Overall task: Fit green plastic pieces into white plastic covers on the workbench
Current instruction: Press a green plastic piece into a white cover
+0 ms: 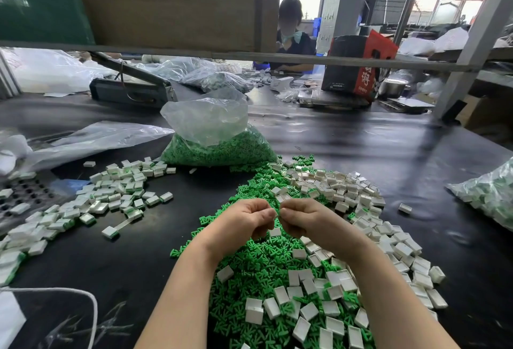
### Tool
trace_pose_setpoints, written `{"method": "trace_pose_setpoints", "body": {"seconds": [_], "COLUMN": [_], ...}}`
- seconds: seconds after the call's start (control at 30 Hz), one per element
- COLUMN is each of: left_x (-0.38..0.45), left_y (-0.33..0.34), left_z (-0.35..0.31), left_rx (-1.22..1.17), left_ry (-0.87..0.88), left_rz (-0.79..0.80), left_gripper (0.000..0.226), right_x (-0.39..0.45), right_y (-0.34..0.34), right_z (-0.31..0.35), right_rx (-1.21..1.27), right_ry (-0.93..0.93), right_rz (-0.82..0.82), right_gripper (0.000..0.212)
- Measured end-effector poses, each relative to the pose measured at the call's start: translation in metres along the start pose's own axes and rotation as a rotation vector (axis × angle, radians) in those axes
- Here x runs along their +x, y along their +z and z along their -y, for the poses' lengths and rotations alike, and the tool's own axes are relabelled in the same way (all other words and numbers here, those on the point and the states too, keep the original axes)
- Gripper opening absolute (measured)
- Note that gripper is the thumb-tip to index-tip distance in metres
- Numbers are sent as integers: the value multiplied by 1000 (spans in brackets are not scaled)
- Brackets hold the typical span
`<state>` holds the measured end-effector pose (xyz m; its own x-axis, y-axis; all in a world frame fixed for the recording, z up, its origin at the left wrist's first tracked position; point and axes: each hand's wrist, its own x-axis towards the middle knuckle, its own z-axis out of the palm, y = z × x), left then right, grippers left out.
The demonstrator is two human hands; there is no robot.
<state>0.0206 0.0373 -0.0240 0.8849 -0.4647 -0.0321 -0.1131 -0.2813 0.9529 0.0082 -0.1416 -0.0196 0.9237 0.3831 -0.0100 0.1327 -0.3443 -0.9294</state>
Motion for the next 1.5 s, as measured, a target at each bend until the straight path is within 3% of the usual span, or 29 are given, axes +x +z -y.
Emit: {"method": "trace_pose_setpoints", "body": {"seconds": [0.27, 0.53, 0.83, 1.5], "left_x": [-1, 0, 2, -2], "left_y": [5, 8, 7, 2], "left_z": [-3, -5, -1, -2], "left_rx": [-92, -188, -86, 67], "left_ry": [38, 16, 63, 90], "left_rz": [34, -13, -53, -29], "left_gripper": [25, 30, 30, 30], "right_x": [-4, -7, -6, -4], "right_y": [-7, -7, -1, 1], "right_z": [2, 11, 5, 0], "right_rx": [78, 176, 99, 36], "right_ry": [30, -27, 14, -42], "right_rz": [39, 20, 8, 38], "right_gripper": [18, 22, 35, 30]}}
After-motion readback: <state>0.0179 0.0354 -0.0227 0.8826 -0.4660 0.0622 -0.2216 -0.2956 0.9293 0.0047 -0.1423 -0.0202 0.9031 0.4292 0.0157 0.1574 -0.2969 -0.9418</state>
